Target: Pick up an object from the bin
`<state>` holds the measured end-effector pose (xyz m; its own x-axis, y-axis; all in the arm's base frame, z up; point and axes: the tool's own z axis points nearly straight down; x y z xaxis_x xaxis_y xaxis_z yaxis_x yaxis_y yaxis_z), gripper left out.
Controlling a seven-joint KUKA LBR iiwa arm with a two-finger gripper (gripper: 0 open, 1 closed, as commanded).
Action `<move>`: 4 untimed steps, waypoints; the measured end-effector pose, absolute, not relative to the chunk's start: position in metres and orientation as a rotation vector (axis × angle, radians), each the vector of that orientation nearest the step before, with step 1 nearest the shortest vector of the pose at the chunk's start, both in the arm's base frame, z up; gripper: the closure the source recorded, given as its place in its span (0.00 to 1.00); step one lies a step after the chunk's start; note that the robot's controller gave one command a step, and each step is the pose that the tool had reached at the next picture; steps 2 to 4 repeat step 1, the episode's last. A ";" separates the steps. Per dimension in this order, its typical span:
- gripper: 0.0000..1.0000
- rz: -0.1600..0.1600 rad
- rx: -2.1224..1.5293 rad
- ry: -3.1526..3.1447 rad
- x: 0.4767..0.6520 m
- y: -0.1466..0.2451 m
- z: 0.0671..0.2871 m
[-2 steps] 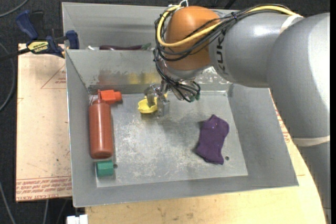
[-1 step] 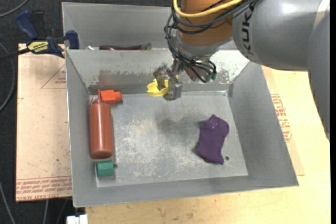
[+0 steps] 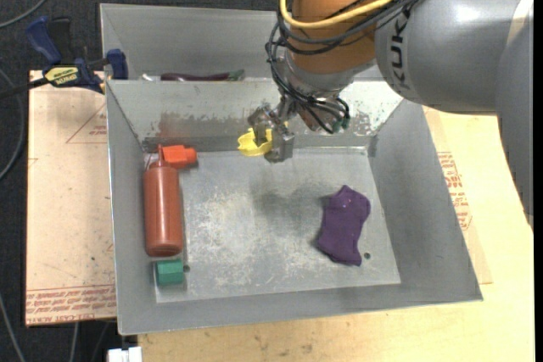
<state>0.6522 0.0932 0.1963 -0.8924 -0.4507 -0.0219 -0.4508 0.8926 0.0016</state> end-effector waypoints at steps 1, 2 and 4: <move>1.00 0.016 -0.466 3.080 0.649 0.115 0.324; 1.00 0.016 -0.466 3.080 0.649 0.115 0.324; 1.00 0.016 -0.466 3.080 0.649 0.115 0.324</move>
Offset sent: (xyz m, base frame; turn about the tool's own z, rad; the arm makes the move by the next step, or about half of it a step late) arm 0.0000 0.0000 0.0000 0.0000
